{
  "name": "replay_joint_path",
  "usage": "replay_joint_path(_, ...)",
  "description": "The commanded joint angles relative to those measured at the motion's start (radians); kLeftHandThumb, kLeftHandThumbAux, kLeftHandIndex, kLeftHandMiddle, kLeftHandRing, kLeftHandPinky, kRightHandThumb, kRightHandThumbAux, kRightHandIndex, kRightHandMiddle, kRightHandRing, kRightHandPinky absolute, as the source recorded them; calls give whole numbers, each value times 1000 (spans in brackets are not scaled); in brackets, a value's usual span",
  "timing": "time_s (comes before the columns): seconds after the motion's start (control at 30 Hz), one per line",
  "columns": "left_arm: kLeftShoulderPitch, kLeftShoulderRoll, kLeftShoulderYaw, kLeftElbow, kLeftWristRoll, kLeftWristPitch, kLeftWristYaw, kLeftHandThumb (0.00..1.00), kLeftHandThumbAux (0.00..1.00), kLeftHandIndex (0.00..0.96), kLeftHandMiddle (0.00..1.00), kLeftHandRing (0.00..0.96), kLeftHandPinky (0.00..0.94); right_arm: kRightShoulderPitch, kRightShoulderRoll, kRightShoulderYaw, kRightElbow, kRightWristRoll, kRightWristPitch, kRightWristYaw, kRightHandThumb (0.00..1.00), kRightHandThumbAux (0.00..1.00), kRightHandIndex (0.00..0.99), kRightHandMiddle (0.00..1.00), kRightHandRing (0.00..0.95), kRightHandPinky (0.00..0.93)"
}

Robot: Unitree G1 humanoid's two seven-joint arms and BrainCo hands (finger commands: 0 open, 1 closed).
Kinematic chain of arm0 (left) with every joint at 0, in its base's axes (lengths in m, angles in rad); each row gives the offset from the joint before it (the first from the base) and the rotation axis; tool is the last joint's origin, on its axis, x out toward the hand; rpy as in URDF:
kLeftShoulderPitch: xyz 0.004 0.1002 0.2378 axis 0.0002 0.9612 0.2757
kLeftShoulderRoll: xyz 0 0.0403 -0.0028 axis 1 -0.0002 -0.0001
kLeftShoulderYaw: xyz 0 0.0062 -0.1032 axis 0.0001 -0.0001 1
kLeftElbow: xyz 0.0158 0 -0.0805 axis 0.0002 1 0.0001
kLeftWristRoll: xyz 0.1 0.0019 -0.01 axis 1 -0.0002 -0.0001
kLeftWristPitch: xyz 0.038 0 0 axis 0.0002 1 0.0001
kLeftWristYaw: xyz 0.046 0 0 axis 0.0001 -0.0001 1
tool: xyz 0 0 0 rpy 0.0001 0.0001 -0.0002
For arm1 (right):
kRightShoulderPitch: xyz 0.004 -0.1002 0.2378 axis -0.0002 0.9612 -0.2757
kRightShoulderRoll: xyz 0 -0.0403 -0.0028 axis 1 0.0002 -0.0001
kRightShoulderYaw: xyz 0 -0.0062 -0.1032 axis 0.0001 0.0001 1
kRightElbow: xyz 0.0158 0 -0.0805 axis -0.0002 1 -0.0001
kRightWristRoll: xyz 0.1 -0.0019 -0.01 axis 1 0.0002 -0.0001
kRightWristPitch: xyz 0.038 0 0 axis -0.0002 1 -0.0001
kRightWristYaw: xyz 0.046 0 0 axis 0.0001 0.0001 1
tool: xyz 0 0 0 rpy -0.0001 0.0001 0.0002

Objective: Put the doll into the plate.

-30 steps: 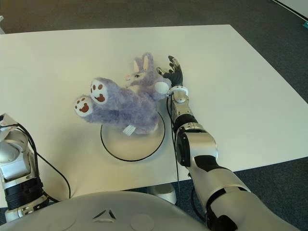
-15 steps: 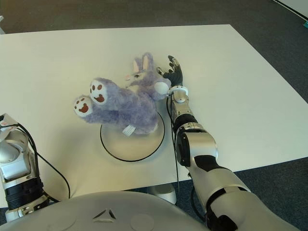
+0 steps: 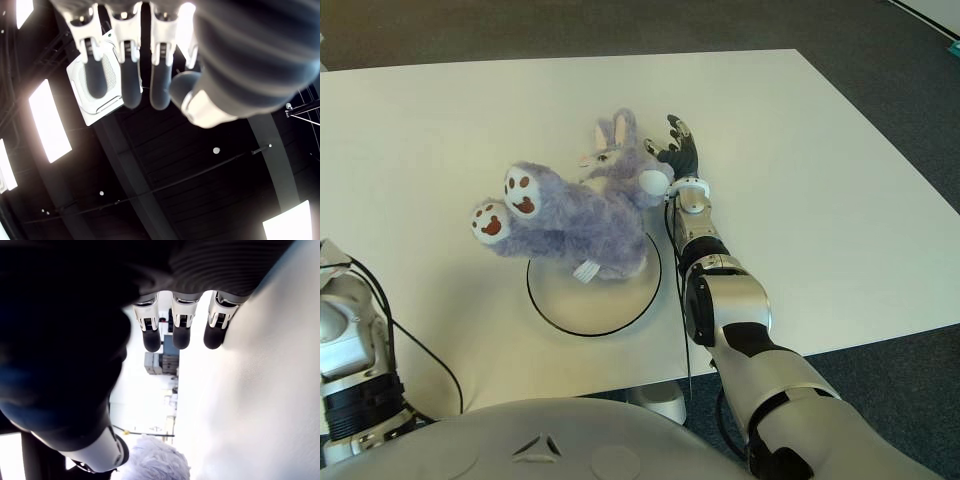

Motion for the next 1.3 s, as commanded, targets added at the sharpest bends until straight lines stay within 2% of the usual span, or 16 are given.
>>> replay_joint_path(0.03,-267,216,-56,371,-444,365,-459,210,431,0,56,41,62,107,28,-2,74,9,80,1,382,864,115,47,17,71)
replay_joint_path(0.1,-337,211,-68,447,-425,356,-487,186,430,0,60,37,62,107,29,-3,73,10,79,2,385,867,113,48,18,70)
replay_joint_path(0.17,-369,208,-72,483,-425,348,-512,181,430,0,61,37,62,107,30,-3,73,10,78,2,386,867,113,49,18,70)
replay_joint_path(0.33,-401,223,-66,561,-439,316,-618,188,428,17,73,46,76,107,30,-2,72,9,76,2,387,869,109,46,18,69)
replay_joint_path(0.4,-421,217,-88,545,-427,323,-621,178,440,32,75,54,90,108,31,-1,72,9,75,2,385,865,108,46,18,69)
replay_joint_path(0.47,-435,214,-110,464,-416,366,-586,168,452,36,79,61,103,108,31,-1,73,9,74,3,384,863,109,46,18,69)
replay_joint_path(0.57,-410,177,-143,368,-345,380,-520,123,482,37,87,74,108,108,31,-2,73,9,75,3,386,863,113,47,18,70)
replay_joint_path(0.67,-400,178,-145,380,-253,370,-472,58,505,44,88,78,97,109,33,-1,73,9,73,3,392,863,116,48,18,69)
replay_joint_path(0.77,-407,176,-157,392,-201,396,-442,27,513,46,87,78,95,109,33,-1,72,8,70,4,394,863,116,47,16,64)
replay_joint_path(1.03,-406,180,-172,388,-159,475,-420,0,493,45,98,84,103,109,35,-2,72,8,70,3,392,862,110,45,15,67)
replay_joint_path(1.23,-419,148,-215,339,-99,517,-376,0,528,60,111,91,87,110,35,1,71,6,70,3,387,856,106,45,16,67)
replay_joint_path(1.3,-428,138,-235,361,-76,528,-362,0,528,61,110,87,71,110,34,1,71,7,70,6,384,858,106,45,17,67)
